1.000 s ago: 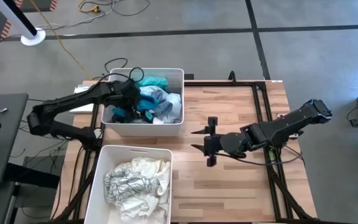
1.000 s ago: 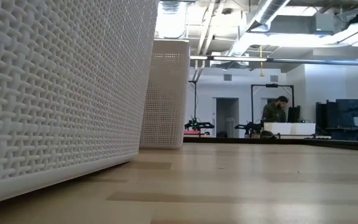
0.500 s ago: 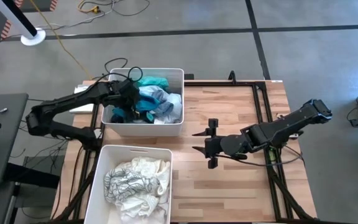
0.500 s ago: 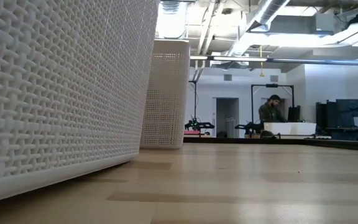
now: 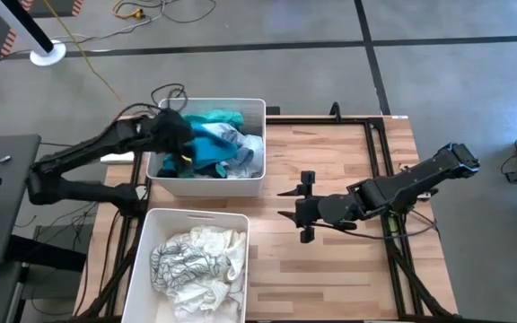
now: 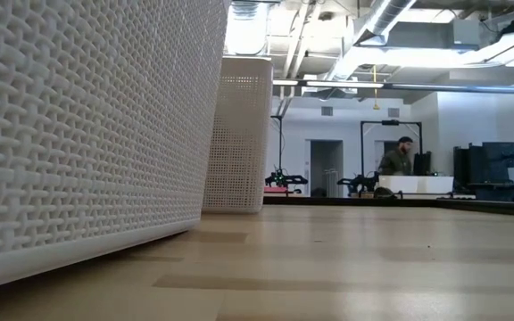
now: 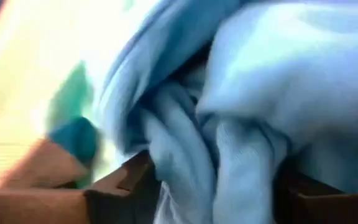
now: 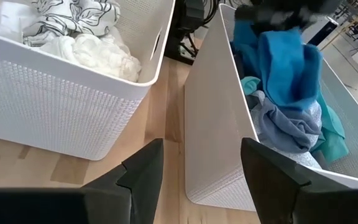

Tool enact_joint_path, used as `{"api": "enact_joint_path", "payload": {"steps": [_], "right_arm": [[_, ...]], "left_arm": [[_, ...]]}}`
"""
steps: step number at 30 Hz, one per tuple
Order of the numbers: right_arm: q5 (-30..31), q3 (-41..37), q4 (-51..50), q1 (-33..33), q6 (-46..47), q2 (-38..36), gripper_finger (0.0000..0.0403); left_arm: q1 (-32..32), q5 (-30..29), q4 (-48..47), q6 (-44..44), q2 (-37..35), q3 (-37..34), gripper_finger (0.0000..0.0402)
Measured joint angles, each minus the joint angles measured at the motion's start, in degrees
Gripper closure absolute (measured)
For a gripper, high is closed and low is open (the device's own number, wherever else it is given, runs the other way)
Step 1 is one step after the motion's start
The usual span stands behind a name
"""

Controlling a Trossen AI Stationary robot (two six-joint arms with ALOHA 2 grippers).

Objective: Sort clothes
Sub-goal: Put the blue shorts into the top laundry bin, then return to Home Position

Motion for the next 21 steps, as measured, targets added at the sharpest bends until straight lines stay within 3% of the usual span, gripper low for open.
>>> {"api": "enact_joint_path", "payload": {"steps": [9, 17, 21], "right_arm": [[-0.1, 0.0, 0.0, -0.5, -0.1, 0.0, 0.0177], [-0.1, 0.0, 0.7, -0.5, -0.2, 0.0, 0.0177], [-0.1, 0.0, 0.9, -0.5, -0.5, 0.0, 0.0177]], "left_arm": [[0.0, 7.0, 3.0, -1.4, -8.6, 6.1, 0.0195], [0.0, 9.3, 8.5, -2.2, -16.7, 6.7, 0.0194], [0.0, 15.2, 8.4, -3.5, -18.8, 6.7, 0.0194]]}}
